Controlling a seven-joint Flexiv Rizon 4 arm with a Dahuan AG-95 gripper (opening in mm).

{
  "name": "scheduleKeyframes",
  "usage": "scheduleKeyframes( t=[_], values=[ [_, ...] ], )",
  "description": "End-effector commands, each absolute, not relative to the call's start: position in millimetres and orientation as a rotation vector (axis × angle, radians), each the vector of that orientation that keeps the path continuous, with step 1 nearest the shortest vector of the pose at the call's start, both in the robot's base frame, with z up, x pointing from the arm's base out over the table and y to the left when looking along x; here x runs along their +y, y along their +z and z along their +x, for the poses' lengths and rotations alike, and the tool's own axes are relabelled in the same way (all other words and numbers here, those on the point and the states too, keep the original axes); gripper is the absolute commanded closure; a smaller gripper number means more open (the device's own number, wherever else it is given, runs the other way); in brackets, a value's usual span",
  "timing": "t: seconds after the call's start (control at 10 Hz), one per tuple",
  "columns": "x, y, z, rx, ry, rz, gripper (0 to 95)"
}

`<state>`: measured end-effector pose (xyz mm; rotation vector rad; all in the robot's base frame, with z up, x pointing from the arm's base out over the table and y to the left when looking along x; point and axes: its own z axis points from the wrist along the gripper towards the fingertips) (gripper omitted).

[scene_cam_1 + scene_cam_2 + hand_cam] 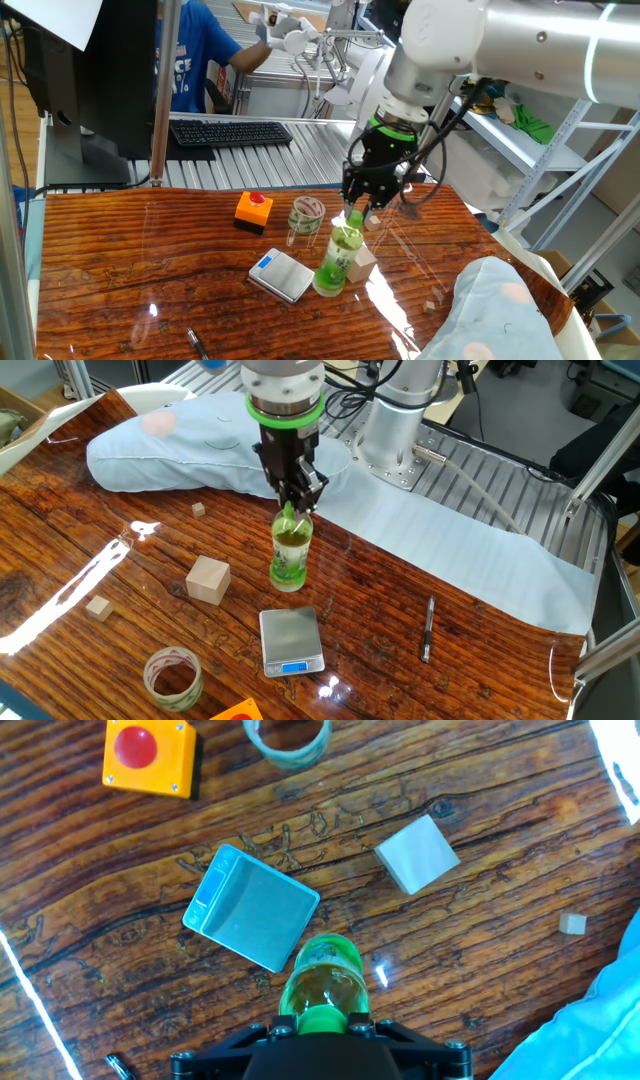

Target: Remove the object from the scale

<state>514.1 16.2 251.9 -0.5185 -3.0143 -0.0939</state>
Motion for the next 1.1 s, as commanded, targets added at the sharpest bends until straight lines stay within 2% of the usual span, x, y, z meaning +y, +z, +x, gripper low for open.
scheduleKeyframes(
  t=[0.1,1.1],
  values=[
    [20.8,253.9,511.4,-2.999,-0.09,-0.498,95.0],
    [73.9,248.5,425.9,-2.978,-0.173,-0.635,95.0]
  ],
)
